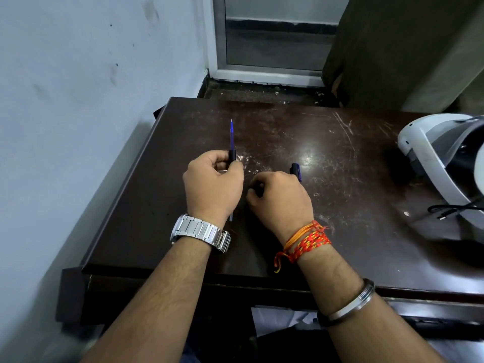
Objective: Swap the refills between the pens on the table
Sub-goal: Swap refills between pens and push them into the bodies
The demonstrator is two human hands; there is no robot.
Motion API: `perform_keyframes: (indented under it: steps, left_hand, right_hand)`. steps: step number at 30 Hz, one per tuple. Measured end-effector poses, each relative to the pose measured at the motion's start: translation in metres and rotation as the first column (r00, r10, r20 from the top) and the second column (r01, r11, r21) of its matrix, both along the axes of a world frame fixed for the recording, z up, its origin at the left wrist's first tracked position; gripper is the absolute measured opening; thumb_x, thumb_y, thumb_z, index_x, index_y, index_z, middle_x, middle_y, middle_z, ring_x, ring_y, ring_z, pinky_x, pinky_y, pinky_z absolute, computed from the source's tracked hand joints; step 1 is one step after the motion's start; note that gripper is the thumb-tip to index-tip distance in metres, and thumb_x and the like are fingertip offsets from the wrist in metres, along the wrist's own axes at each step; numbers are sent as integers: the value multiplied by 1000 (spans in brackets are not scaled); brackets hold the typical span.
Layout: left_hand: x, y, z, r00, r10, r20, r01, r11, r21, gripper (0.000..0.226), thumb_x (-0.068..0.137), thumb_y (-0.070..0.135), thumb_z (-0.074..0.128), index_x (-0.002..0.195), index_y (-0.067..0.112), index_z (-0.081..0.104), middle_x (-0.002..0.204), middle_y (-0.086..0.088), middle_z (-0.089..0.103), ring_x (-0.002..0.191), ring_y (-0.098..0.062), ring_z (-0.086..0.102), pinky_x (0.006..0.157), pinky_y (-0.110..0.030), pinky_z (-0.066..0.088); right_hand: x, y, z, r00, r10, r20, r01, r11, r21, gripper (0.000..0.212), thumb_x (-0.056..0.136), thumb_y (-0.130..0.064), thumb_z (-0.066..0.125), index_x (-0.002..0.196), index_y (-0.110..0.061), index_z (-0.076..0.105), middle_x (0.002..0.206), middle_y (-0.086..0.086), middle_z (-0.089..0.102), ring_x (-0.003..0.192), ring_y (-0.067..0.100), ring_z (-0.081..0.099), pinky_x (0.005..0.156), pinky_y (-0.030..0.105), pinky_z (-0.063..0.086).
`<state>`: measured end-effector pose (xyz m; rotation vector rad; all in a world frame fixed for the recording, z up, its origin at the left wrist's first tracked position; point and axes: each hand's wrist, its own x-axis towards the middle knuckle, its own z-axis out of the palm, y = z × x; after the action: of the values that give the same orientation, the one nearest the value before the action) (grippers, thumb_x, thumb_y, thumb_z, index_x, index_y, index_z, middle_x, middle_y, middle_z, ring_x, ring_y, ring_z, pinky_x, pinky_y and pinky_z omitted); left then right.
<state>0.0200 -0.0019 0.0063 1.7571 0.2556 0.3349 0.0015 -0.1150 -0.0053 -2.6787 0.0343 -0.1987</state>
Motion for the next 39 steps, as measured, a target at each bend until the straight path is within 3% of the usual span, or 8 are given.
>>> perform_keyframes:
  steps: [4, 7, 9, 14, 16, 22, 35, 39]
  left_hand:
    - [-1, -2, -1, 999, -22, -27, 22, 1000, 1, 8, 63, 27, 66, 68, 27, 71, 62, 1, 71, 61, -21, 72, 65, -44, 61]
    - [-3, -4, -2, 993, -105, -59, 107, 994, 29, 14, 63, 25, 67, 74, 32, 73, 61, 3, 72, 59, -22, 72, 65, -46, 61]
    - [-6, -6, -2, 975, -201, -94, 205, 978, 38, 17, 66, 22, 66, 76, 34, 73, 60, 2, 71, 57, -22, 71, 62, -45, 61]
    - [-14, -15, -1, 908, -375, -189, 389, 920, 42, 15, 75, 8, 65, 69, 20, 73, 53, 1, 69, 50, -16, 70, 48, -26, 55]
    - [-16, -16, 1, 890, -408, -204, 427, 902, 58, 16, 77, 5, 64, 72, 18, 73, 54, -1, 69, 50, -16, 70, 47, -24, 54]
    - [-17, -17, 1, 881, -427, -204, 456, 881, 128, 15, 75, 9, 63, 70, 20, 73, 53, -2, 70, 49, -19, 70, 52, -34, 61]
    - [-16, -14, 3, 913, -365, -184, 398, 894, 205, 18, 65, 25, 61, 76, 26, 75, 56, 1, 70, 50, -17, 68, 53, -35, 60]
    - [-14, -13, 4, 941, -322, -103, 337, 915, 223, 20, 69, 26, 63, 82, 25, 78, 63, 5, 72, 58, -13, 69, 56, -29, 58]
  right_hand:
    - [1, 0, 2, 994, -65, 82, 48, 979, 199, 12, 78, -19, 63, 88, -17, 71, 83, 3, 73, 82, 27, 68, 71, 37, 57]
    - [5, -5, 6, 950, -214, 228, 79, 869, 489, 12, 78, -16, 67, 88, -19, 73, 77, -4, 72, 74, 12, 68, 76, 31, 56]
    - [10, -11, 9, 914, -318, 251, 74, 741, 668, 14, 81, -14, 68, 92, -23, 73, 74, -13, 68, 67, -1, 63, 72, 22, 54]
    - [21, -26, 19, 896, -427, 122, -20, 236, 972, 14, 91, -3, 65, 96, -16, 66, 75, -2, 66, 56, 3, 60, 54, 22, 53]
    - [21, -29, 20, 905, -407, 127, -57, 180, 982, 13, 91, -2, 65, 98, -13, 65, 75, 0, 65, 56, 5, 60, 55, 21, 52]
    - [20, -29, 22, 916, -372, 148, -78, 195, 978, 13, 92, 0, 64, 102, -8, 64, 79, 4, 66, 56, 4, 61, 58, 20, 53]
    - [19, -24, 17, 965, -233, 119, -42, 310, 950, 16, 92, -4, 64, 95, -19, 67, 78, 0, 69, 59, 5, 61, 61, 23, 54]
    - [17, -18, 15, 982, -148, 119, -54, 385, 921, 19, 90, -2, 66, 93, -21, 67, 76, 1, 68, 63, 4, 62, 62, 20, 53]
